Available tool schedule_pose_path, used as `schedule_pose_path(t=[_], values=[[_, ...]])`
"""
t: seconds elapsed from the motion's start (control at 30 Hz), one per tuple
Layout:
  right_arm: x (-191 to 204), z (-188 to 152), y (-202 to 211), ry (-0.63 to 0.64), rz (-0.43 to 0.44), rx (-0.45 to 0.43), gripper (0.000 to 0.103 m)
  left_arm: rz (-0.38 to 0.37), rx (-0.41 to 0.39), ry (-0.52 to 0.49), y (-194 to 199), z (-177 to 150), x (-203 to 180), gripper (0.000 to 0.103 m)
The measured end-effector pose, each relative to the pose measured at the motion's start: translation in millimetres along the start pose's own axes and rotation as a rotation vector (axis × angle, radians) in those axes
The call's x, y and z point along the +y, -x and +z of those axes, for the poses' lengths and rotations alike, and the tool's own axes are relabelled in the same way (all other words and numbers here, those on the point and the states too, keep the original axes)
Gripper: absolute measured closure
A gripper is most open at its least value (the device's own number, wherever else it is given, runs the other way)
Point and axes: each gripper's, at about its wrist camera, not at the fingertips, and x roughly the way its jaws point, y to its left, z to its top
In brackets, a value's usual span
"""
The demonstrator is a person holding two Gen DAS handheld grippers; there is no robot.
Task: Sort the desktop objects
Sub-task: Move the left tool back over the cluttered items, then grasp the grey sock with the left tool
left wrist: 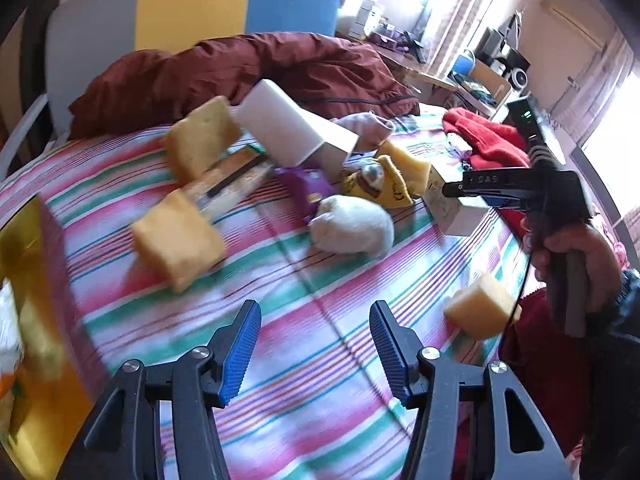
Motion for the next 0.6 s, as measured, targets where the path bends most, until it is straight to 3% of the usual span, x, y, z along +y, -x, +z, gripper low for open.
schedule_pose_path(t=[0.27, 0.6], values=[[-1, 5, 10, 0.0, 0.017, -0.065, 0.051, -0.012, 0.024, -0.057, -42, 34, -32, 0.037], [-1, 6, 15, 0.004, 0.052, -0.088, 0.051, 0.083, 0.051, -0.123, -89, 55, -50, 0.032]])
